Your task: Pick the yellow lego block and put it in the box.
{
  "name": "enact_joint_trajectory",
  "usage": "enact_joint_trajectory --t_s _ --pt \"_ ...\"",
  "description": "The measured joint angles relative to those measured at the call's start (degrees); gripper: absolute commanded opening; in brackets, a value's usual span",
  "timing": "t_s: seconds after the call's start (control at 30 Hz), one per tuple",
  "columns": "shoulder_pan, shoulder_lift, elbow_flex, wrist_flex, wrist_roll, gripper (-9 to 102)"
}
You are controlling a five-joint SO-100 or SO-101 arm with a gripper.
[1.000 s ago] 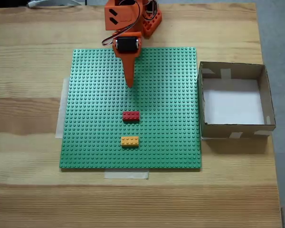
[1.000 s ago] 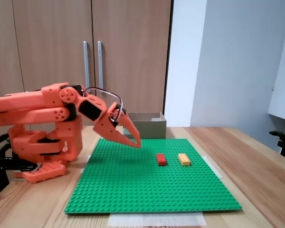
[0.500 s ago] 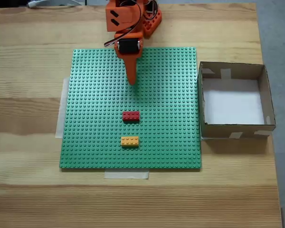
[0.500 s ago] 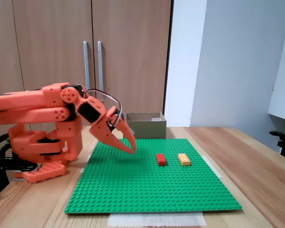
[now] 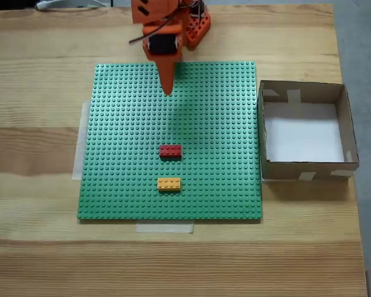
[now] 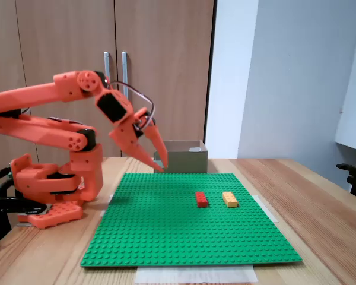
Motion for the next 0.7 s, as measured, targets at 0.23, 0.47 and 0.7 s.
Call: enact_joint_trajectory --t_s 0.23,0.47,0.7 --pt "0.0 -8.3 -9.5 2.0 0.0 3" --pt "1.9 -22.9 -21.5 1.3 0.0 4" --pt "2.2 -37.6 -34.2 3.7 0.2 5"
